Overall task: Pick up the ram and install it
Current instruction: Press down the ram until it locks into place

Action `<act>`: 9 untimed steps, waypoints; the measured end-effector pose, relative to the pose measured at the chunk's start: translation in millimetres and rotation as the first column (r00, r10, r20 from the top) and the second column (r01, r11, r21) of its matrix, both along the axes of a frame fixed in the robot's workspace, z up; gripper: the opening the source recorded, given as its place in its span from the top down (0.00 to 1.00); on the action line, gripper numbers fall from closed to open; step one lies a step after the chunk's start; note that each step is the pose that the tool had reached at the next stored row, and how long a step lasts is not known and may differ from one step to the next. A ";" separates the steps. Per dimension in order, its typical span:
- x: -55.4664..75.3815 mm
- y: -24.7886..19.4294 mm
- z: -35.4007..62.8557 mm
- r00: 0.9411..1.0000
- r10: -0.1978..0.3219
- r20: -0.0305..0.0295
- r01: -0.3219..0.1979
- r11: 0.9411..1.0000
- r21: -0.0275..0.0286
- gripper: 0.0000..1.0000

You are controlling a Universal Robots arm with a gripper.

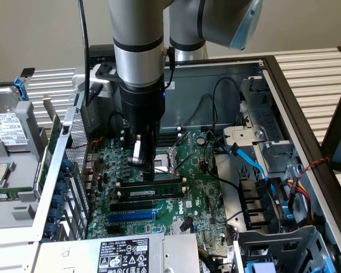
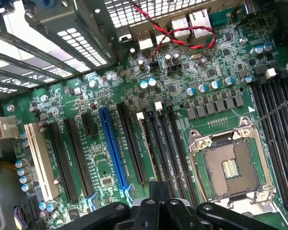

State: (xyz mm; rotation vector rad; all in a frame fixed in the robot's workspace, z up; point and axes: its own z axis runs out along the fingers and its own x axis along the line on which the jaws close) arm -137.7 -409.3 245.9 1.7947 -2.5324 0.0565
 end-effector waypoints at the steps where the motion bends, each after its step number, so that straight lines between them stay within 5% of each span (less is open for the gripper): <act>1: 0.0 0.0 0.0 1.000 -0.014 0.000 0.014 1.000 0.000 0.89; 9: 0.0 0.0 0.0 0.993 -0.119 0.001 0.119 0.993 0.000 0.89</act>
